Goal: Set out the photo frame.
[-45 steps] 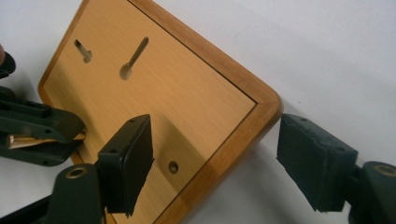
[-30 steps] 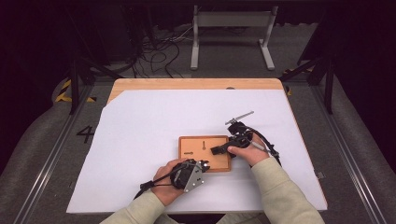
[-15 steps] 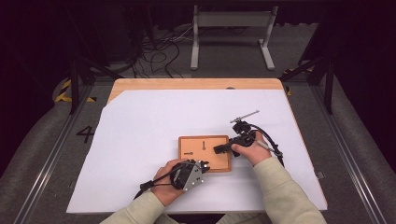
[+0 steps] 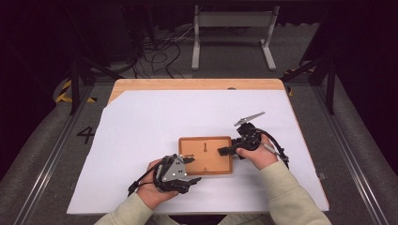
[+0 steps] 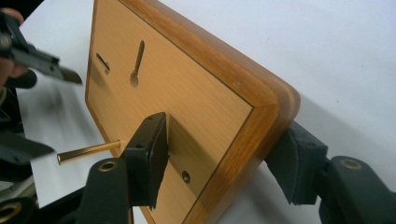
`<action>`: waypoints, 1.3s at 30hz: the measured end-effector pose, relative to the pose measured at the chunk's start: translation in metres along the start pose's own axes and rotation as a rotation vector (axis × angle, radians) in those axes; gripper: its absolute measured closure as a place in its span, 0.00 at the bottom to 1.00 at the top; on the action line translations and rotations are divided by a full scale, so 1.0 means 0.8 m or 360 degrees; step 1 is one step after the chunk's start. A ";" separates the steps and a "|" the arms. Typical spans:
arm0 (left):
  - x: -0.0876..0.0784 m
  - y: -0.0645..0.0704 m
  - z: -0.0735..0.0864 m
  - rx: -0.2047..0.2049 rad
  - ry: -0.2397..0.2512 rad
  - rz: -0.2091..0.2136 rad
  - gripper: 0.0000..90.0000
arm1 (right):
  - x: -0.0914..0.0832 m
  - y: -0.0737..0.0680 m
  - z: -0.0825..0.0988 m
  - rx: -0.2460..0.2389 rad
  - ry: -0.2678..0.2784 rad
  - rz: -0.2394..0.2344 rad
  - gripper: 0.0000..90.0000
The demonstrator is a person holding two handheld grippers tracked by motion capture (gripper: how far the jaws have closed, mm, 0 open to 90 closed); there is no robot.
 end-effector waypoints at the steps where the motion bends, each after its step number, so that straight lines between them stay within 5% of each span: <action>1: -0.005 -0.002 0.002 -0.0012 0.0009 -0.0004 0.37 | -0.001 -0.001 0.000 -0.0013 0.0005 0.0011 0.47; 12: -0.051 -0.031 0.027 -0.0213 0.0160 -0.0093 0.39 | -0.022 -0.024 0.012 -0.0262 0.0008 0.0207 0.54; 25: -0.059 -0.062 0.056 -0.0439 0.0173 -0.0150 0.36 | -0.037 -0.049 0.034 -0.0534 0.0037 0.0398 0.61; 31: -0.062 -0.070 0.063 -0.0513 0.0192 -0.0133 0.38 | -0.042 -0.061 0.045 -0.0582 0.0062 0.0408 0.65; 39: -0.065 -0.084 0.076 -0.0627 0.0216 -0.0127 0.36 | -0.045 -0.075 0.059 -0.0638 -0.0006 0.0409 0.70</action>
Point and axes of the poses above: each handheld gripper's, and its own axes: x roughly forward along the jaws, z roughly out of its underside, y roughly to its right, the point moved 10 cm from there along x, roughly forward along the jaws, and after that the axes turned 14 degrees about -y, right-handed, at the moved point
